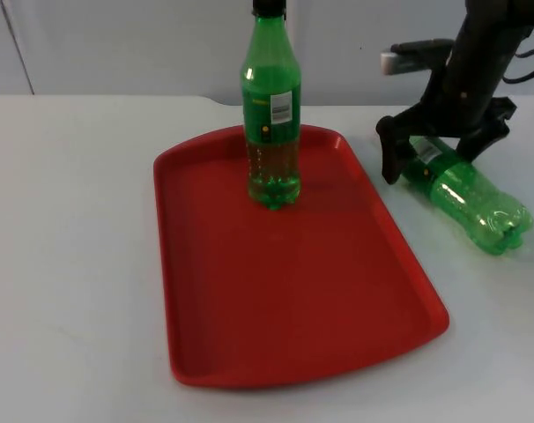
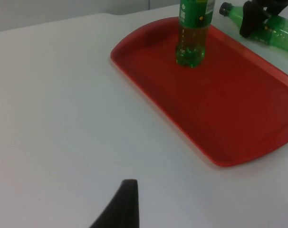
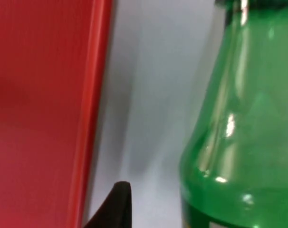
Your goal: Place the bottle upright on the tray.
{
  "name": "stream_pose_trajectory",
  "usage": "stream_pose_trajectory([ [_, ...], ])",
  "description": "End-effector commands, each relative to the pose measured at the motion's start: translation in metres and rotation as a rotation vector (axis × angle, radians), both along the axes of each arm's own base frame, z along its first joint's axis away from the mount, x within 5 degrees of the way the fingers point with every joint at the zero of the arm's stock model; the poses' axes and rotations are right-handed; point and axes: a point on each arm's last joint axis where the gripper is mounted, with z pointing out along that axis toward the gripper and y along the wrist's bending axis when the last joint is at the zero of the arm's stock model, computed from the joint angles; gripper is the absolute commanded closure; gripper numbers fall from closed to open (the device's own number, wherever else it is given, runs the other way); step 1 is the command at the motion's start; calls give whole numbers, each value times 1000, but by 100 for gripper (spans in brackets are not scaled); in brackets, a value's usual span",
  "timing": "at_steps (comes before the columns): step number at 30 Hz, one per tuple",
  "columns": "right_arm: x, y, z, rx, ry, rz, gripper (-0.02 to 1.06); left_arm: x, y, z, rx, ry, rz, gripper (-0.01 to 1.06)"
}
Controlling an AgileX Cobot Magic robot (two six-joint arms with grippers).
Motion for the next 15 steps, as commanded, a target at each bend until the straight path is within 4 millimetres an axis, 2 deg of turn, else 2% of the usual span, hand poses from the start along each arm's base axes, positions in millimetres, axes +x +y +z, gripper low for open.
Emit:
stream_pose_trajectory([
  [1,0,3,-2,-4,5,11,2,0,0,-2,-4,6,-10,0],
  [15,1,1,-7,-28,2,16,6,-1,-1,-2,-6,7,-11,0],
])
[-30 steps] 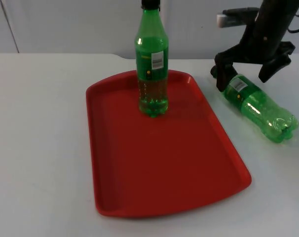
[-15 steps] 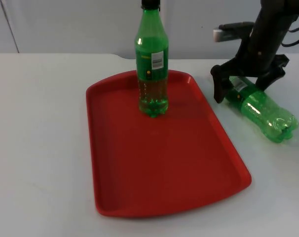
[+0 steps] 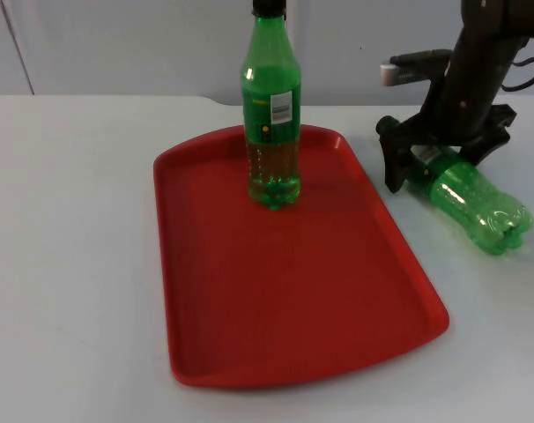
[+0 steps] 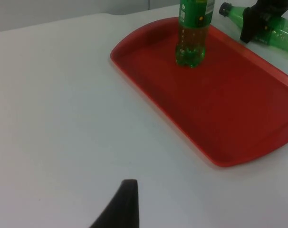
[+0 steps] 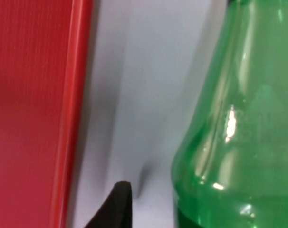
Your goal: Place the bottle upright on the tray.
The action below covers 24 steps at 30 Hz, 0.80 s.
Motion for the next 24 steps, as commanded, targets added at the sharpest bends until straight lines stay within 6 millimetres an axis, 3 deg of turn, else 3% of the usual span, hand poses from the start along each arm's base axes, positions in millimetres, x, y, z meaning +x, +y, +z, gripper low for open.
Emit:
stream_pose_trajectory([
  [1,0,3,1,-3,-4,11,6,-1,-1,-2,-6,7,-11,0],
  [24,-3,2,-11,-14,45,7,8,-1,-1,-2,-6,7,-11,0],
])
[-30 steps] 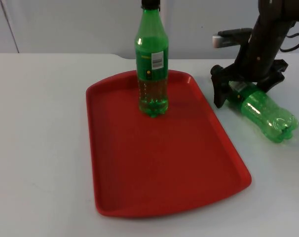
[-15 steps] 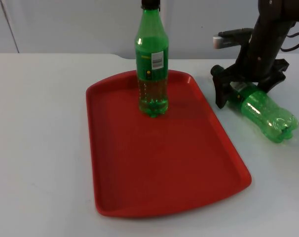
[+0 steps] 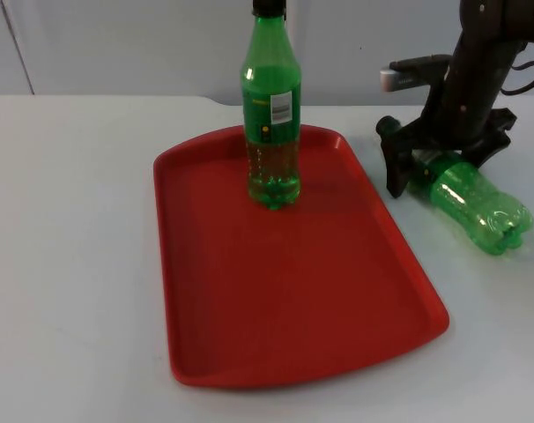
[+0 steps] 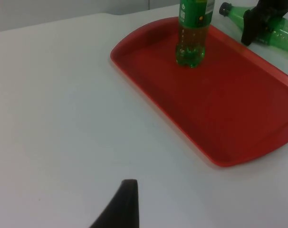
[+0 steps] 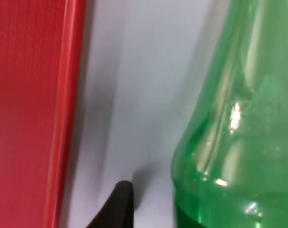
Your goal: Place the bottle upright on the tray.
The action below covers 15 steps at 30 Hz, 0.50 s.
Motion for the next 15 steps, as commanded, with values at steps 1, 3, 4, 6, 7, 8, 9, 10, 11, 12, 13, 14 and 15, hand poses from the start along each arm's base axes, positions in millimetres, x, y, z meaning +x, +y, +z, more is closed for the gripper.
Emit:
stream_pose_trajectory([
  [1,-2,3,-6,-3,26,3,12,-1,-1,-2,-6,7,-11,0],
  [3,-2,3,-6,-3,26,3,28,-1,-1,-2,-6,7,-11,0],
  [4,-2,3,-6,-3,26,3,28,-1,-1,-2,-6,7,-11,0],
  [6,-2,3,-6,-3,22,-1,51,-1,-1,-2,-6,7,-11,0],
  [7,-2,3,-6,-1,17,-3,67,-1,-1,-2,-6,7,-11,0],
  [8,-1,3,-6,0,13,-3,83,-1,-1,-2,-6,7,-11,0],
  [9,-1,3,-6,0,13,-3,83,-1,-1,-2,-6,7,-11,0],
  [10,0,3,-6,3,3,-4,104,-1,-1,-2,-6,7,-11,0],
  [11,0,3,-6,3,3,-4,105,-1,-1,-2,-6,7,-11,0],
  [12,-1,3,-6,0,14,-3,105,-1,-1,-2,-6,7,-11,0],
  [13,-2,3,-6,-2,21,-7,105,-1,-1,-2,-6,7,-11,0],
  [14,-2,3,-6,-2,21,-7,105,-1,-1,-2,-6,7,-11,0],
  [15,-2,3,-6,-2,24,-7,105,-1,-1,-2,-6,7,-11,0],
])
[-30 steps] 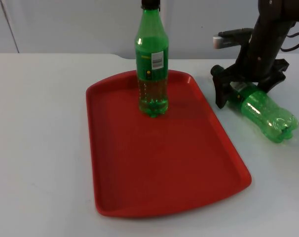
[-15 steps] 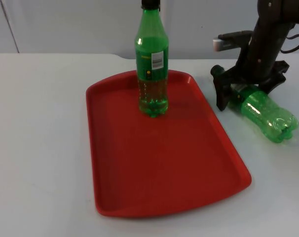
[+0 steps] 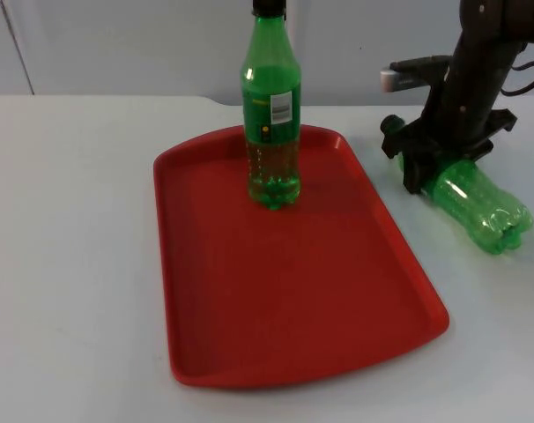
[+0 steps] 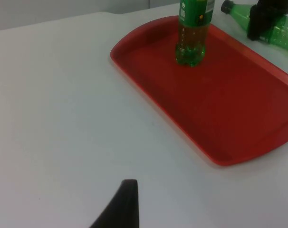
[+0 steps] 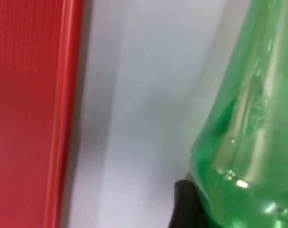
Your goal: Place the bottle upright on the tray.
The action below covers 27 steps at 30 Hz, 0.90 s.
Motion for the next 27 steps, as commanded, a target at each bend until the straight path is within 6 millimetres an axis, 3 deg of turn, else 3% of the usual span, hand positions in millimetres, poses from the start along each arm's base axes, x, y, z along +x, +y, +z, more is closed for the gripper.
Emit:
stream_pose_trajectory([
  [1,-2,2,-5,-3,23,-4,105,0,-1,-1,-7,4,-11,0],
  [5,0,1,2,-1,18,-4,105,0,-1,-1,-7,4,-11,0],
  [9,5,2,35,11,-38,1,105,0,-1,-1,-7,4,-11,0],
  [10,5,2,35,11,-38,1,105,0,-1,-1,-7,4,-11,0],
  [13,3,0,75,12,-110,9,105,0,-1,-1,-7,4,-11,0],
  [14,3,0,75,12,-110,9,105,0,-1,-1,-7,4,-11,0],
  [18,-4,-5,123,24,-195,21,105,0,-1,-1,-7,4,-11,0],
  [19,-4,-5,123,24,-195,21,105,0,-1,-1,-7,4,-11,0],
  [23,-19,-11,187,37,-318,19,105,0,-1,-1,-7,4,-11,0],
  [24,-19,-11,187,37,-318,19,105,0,-1,-1,-7,4,-11,0],
  [27,-35,-16,232,61,-404,18,105,0,-1,-1,-7,4,-11,0],
])
